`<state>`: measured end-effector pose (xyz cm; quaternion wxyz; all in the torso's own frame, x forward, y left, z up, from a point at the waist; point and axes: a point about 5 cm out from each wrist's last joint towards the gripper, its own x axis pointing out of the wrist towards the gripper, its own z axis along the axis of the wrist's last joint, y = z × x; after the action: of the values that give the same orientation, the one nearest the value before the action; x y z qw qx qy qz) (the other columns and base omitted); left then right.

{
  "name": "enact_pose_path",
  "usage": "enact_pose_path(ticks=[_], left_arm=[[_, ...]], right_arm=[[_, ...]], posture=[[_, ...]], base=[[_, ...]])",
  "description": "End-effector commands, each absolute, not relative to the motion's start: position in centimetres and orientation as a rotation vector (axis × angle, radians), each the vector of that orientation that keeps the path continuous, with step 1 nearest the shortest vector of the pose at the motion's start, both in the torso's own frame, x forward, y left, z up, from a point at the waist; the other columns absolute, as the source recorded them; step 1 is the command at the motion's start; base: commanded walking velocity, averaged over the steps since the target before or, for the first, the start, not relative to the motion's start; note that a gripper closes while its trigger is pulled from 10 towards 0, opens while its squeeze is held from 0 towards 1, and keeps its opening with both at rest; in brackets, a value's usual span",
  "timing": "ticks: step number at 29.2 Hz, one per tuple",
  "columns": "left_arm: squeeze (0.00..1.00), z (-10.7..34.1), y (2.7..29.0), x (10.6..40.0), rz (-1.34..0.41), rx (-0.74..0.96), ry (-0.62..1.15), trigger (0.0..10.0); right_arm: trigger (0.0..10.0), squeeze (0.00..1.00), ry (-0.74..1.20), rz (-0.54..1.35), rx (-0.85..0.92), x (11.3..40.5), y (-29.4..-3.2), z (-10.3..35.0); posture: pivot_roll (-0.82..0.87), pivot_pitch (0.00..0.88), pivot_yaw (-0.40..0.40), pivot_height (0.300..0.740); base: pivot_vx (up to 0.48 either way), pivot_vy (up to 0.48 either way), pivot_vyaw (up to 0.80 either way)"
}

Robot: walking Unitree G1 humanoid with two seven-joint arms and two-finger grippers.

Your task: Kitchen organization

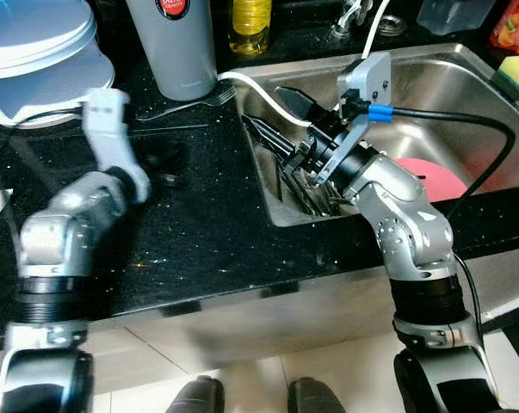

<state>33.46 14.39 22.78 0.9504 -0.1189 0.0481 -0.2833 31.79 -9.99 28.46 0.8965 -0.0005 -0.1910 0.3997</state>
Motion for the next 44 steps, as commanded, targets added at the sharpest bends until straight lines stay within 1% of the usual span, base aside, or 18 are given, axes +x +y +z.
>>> enact_pose_path(ticks=[1,3,4,10,11,12,13,16,21,25,26,29,31,34,35,37,41,44], left_arm=[[0.00,22.7,13.7,33.5,-0.588,-0.246,0.102,10.0],[0.00,23.1,13.8,33.6,-0.578,-0.240,0.079,10.0],[0.00,23.8,14.5,33.8,-0.535,-0.239,0.043,10.0],[0.00,27.2,21.2,35.2,-0.160,-0.190,-0.079,10.0],[0.00,27.4,22.2,35.4,-0.113,-0.174,-0.083,10.0],[0.00,27.4,22.2,35.4,-0.113,-0.174,-0.083,10.0],[0.00,27.3,23.8,35.9,-0.041,-0.148,-0.068,10.0],[0.00,25.9,26.9,37.2,0.111,-0.119,0.038,10.0],[0.00,24.4,29.1,37.7,0.242,-0.096,0.079,10.0],[0.00,23.6,29.8,37.8,0.282,-0.091,0.087,10.0],[0.00,23.1,29.6,38.0,0.259,-0.136,0.085,10.0],[0.00,22.4,29.4,38.3,0.247,-0.155,0.108,10.0],[0.00,21.6,28.3,38.6,0.154,-0.245,0.137,10.0],[0.00,20.3,26.4,38.8,0.022,-0.228,0.210,10.0],[0.00,19.9,25.3,38.9,-0.028,-0.190,0.229,10.0],[0.00,19.8,25.0,39.0,-0.040,-0.180,0.231,10.0],[0.00,19.6,20.7,39.4,-0.211,-0.183,0.237,10.0],[0.00,19.7,19.0,39.4,-0.258,-0.206,0.237,10.0]], right_arm=[[10.0,0.00,-0.417,0.836,0.001,31.7,-9.8,28.8],[10.0,0.00,-0.419,0.837,0.000,31.7,-9.8,28.9],[10.0,0.00,-0.421,0.836,-0.002,31.7,-9.8,28.9],[10.0,0.00,-0.430,0.833,-0.008,31.7,-9.9,29.1],[10.0,0.00,-0.431,0.833,-0.007,31.7,-9.9,29.1],[10.0,0.00,-0.431,0.833,-0.007,31.7,-9.9,29.1],[10.0,0.00,-0.433,0.834,-0.004,31.7,-9.8,29.1],[10.0,0.00,-0.438,0.834,-0.003,31.7,-9.8,29.3],[10.0,0.00,-0.449,0.822,-0.007,31.6,-10.1,29.6],[10.0,0.00,-0.450,0.817,-0.009,31.5,-10.3,29.7],[10.0,0.00,-0.450,0.813,-0.011,31.5,-10.4,29.7],[10.0,0.00,-0.450,0.809,-0.012,31.4,-10.5,29.7],[10.0,0.00,-0.449,0.808,-0.013,31.4,-10.5,29.6],[10.0,0.00,-0.442,0.807,-0.013,31.5,-10.6,29.5],[10.0,0.00,-0.438,0.806,-0.013,31.6,-10.6,29.4],[10.0,0.00,-0.437,0.806,-0.013,31.6,-10.6,29.4],[10.0,0.00,-0.418,0.846,-0.009,31.6,-10.1,29.0],[10.0,0.00,-0.410,0.866,-0.012,31.5,-9.8,28.8]], posture=[[-0.03,0.140,0.050,0.740],[-0.03,0.140,0.050,0.740],[-0.03,0.140,0.052,0.740],[-0.02,0.138,0.050,0.740],[-0.01,0.138,0.050,0.740],[-0.01,0.138,0.050,0.740],[-0.01,0.137,0.049,0.740],[-0.01,0.136,0.048,0.740],[-0.03,0.142,0.052,0.740],[-0.04,0.145,0.056,0.740],[-0.05,0.145,0.057,0.740],[-0.05,0.144,0.057,0.740],[-0.05,0.144,0.058,0.740],[-0.05,0.141,0.057,0.740],[-0.05,0.140,0.057,0.740],[-0.05,0.140,0.057,0.740],[-0.04,0.135,0.054,0.740],[-0.04,0.134,0.053,0.740]], base=[[0.000,0.000,0.00],[0.000,0.000,0.00],[0.000,0.000,0.00],[0.000,0.000,0.00],[0.000,0.000,0.00],[0.000,0.000,0.00],[0.000,0.000,0.00],[0.000,0.000,0.00],[0.000,0.000,0.00],[0.000,0.000,0.00],[0.000,0.000,0.00],[0.000,0.000,0.00],[0.000,0.000,0.00],[0.000,0.000,0.00],[0.000,0.000,0.00],[0.000,0.000,0.00],[0.000,0.000,0.00],[0.000,0.000,0.00]])
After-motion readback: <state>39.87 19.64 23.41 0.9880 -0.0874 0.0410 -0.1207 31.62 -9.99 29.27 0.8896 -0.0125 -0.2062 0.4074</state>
